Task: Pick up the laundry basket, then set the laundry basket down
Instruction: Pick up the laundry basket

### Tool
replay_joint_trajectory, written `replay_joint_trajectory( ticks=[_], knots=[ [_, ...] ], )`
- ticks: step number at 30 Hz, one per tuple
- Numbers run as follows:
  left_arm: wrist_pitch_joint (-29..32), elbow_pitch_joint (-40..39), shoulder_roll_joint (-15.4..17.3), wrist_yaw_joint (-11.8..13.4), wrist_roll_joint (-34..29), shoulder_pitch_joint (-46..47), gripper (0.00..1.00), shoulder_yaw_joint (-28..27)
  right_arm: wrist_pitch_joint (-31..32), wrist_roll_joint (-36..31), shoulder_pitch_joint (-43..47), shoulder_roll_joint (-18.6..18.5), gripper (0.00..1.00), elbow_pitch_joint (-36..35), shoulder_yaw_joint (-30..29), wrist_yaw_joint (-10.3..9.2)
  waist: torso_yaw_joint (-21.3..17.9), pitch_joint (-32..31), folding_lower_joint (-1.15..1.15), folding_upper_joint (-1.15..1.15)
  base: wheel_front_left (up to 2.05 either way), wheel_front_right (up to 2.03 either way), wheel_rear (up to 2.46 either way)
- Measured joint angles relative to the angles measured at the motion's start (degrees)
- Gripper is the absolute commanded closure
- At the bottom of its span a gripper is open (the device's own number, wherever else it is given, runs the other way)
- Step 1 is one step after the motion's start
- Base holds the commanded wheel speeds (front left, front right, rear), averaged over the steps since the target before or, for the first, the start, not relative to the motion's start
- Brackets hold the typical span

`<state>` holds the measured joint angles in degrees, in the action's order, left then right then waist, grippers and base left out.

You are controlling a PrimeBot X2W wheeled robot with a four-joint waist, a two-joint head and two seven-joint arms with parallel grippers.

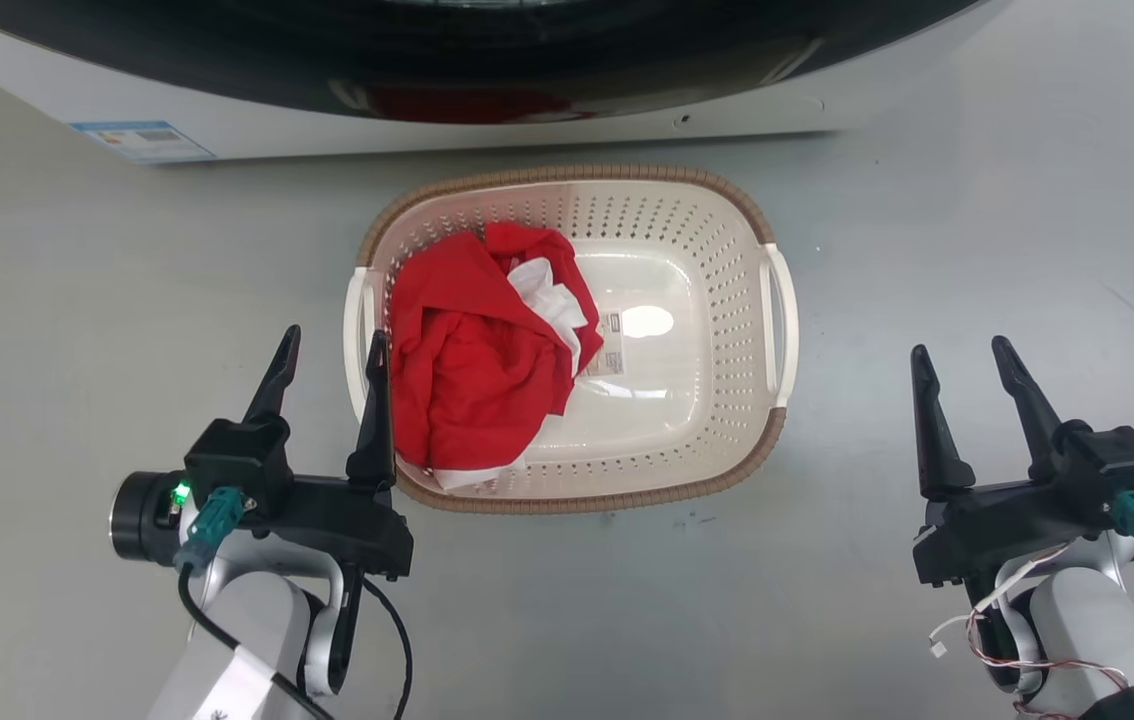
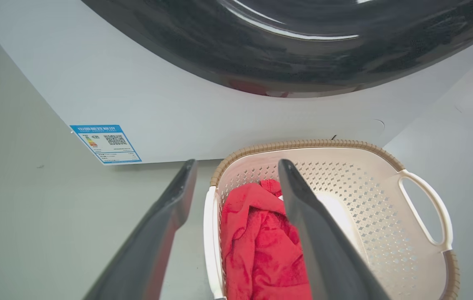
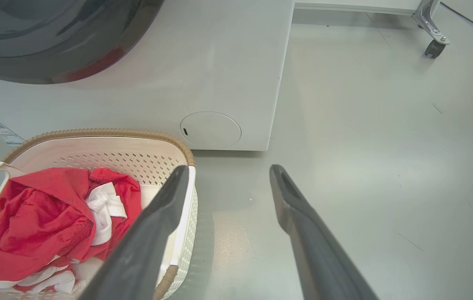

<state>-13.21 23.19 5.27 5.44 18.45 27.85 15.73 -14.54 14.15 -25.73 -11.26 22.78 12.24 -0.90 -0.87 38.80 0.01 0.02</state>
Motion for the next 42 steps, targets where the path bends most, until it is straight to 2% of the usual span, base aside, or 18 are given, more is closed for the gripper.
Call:
replay_joint_trajectory(
  ticks=[11,23,33,42],
  knots=[
    [1.11,6.53,-0.44,-1.40,0.75,3.82,0.00,0.51,-0.01,-0.42,-3.72,1.58,0.00,5.16,1.51,1.29,-0.47,3.44,0.00,-0.01,0.00,0.00,0.00],
    [3.13,15.95,-1.40,-2.01,2.25,9.79,0.00,0.47,-0.01,-1.01,-10.33,3.92,0.00,13.93,3.75,2.93,-0.69,5.29,-0.01,-0.01,0.00,0.00,0.00],
    [6.66,23.37,-1.86,-3.52,2.71,17.95,0.00,0.65,0.36,-2.09,-17.49,4.47,0.00,21.98,5.09,4.21,-0.39,7.14,-0.01,-0.01,0.00,0.00,0.00],
    [10.22,29.67,-1.71,-5.00,3.63,24.24,0.00,-0.31,1.65,-2.07,-23.17,6.08,0.00,27.95,6.05,4.52,-0.50,8.36,-0.01,-0.02,0.00,0.00,0.00]
  ],
)
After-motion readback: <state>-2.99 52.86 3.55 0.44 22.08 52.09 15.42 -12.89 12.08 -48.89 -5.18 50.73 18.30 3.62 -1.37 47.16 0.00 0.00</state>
